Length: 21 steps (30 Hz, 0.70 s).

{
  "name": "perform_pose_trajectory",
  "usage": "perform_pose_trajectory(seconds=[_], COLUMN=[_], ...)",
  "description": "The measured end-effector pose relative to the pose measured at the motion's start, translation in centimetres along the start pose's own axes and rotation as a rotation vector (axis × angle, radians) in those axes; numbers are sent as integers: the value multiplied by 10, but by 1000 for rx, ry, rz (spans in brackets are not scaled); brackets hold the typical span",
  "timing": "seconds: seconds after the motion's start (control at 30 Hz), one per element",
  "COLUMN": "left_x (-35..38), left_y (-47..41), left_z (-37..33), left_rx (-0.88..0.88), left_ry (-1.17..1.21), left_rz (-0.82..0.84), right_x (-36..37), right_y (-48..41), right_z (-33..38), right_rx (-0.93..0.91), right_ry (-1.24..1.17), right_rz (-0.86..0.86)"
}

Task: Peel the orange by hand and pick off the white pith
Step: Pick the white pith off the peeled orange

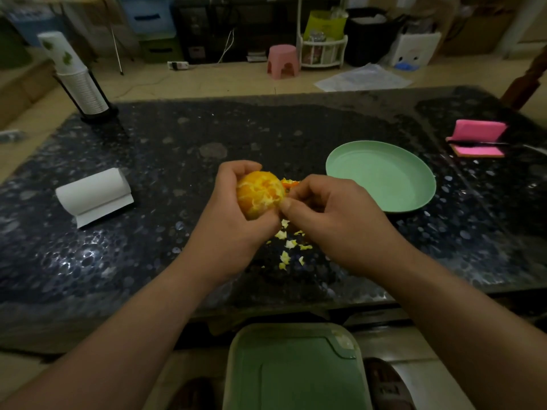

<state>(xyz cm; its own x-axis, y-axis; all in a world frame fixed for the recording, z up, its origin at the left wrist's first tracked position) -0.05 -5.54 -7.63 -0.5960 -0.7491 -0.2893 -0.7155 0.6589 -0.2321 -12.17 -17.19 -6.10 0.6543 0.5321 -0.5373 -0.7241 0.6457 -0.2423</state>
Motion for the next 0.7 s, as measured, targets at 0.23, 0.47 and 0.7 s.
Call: perform_pose_trajectory(seconds=[0.23, 0.47, 0.7], left_x=[7, 12, 8], left_y=[6, 10, 8], left_z=[0, -4, -4], left_rx=[75, 124, 50], left_ry=[-140, -167, -81], left_rz=[33, 35, 33], right_x=[0, -2, -5], right_y=[2, 4, 0], right_z=[5, 6, -1], right_rx=[-112, -143, -52], right_ry=[258, 265, 74], right_rz=[-33, -120, -99])
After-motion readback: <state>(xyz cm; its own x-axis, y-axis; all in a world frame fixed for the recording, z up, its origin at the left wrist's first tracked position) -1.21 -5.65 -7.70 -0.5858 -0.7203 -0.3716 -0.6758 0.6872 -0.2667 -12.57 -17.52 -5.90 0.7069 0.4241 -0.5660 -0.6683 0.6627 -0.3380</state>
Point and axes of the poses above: each hand's wrist, its own y-axis away from the middle knuckle, its own x-axis out of the palm, z = x × y, the point moved 8 cm from there along -y, towards the middle knuckle, and after that the axes turned 9 degrees about -z, right-handed, at the moved point
